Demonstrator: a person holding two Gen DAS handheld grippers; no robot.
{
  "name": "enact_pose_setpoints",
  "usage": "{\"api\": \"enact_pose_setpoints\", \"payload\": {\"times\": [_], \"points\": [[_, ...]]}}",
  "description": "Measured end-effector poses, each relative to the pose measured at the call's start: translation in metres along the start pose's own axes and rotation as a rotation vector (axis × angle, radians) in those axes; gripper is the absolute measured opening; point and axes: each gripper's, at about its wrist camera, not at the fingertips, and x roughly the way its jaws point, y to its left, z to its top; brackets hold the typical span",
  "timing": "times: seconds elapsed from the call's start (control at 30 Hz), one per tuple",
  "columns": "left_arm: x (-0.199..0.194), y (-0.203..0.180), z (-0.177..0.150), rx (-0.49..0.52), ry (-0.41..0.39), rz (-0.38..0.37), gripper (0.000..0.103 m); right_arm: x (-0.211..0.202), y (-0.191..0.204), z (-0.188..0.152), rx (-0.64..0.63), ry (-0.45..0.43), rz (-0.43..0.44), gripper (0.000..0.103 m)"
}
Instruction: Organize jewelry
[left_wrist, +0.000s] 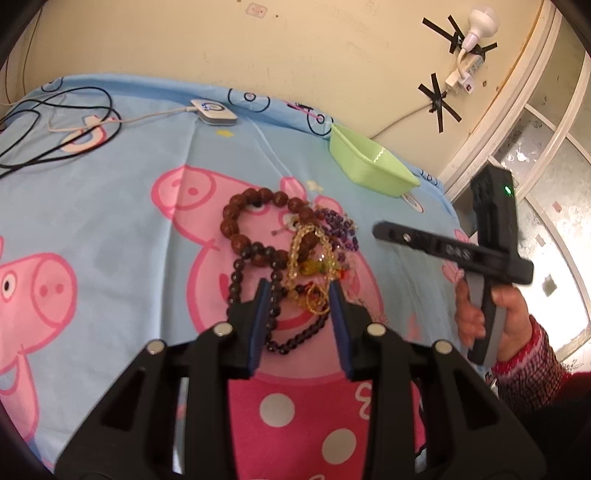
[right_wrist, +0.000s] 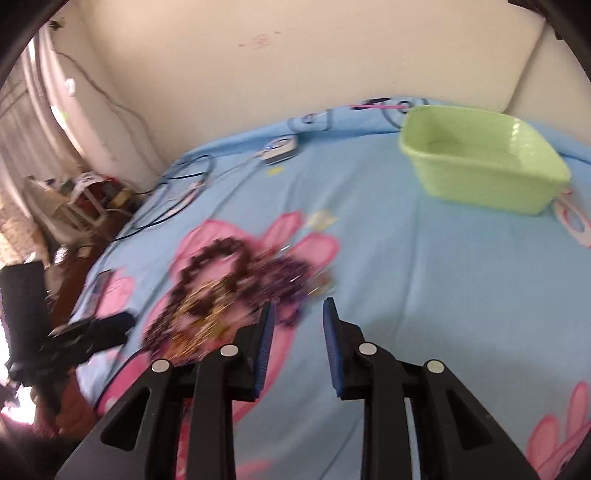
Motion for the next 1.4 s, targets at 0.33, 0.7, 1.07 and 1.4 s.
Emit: {"api": "enact_pose_setpoints", "payload": {"times": [0.33, 0.7, 1.07, 1.4], "points": [[0.000, -0.001, 0.003, 0.007, 0.006, 0.030, 0.031, 0.018, 0.017, -0.004, -0.134, 0.017, -0.138, 0.000], [0.071, -0.101, 0.035, 0.404, 0.060, 0.015, 0.064, -0.070, -0.013, 0.021, -0.012, -0.191, -0.072, 0.000], [0.143, -0.130, 0.095, 0.375, 0.151, -0.078, 0.006, -0.119, -0.001, 0.056, -0.037, -0.291, 0.004, 0.000], [0.123, -0.173, 0.226, 0.368, 0.008, -0.114, 0.006, -0.165, -0.022, 0.140, -0.041, -0.486, -0.087, 0.000]]}}
